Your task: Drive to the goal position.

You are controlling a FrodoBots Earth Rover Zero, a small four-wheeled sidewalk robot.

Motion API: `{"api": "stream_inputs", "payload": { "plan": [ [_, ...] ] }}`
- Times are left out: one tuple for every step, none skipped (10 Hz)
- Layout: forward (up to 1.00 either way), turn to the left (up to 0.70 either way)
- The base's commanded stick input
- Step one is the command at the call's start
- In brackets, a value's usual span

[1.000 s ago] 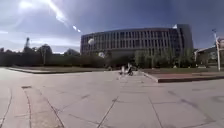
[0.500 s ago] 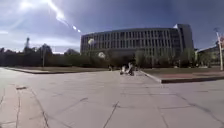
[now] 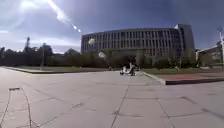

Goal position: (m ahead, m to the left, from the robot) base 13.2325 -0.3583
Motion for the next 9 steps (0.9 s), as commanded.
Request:
{"api": "stream_inputs", "payload": {
  "plan": [
    [0.50,0.00],
    [0.50,0.00],
    [0.50,0.00],
    [0.50,0.00],
    [0.50,0.00],
    [0.50,0.00],
    [0.50,0.00],
    [0.50,0.00],
    [0.50,0.00]
  ]
}}
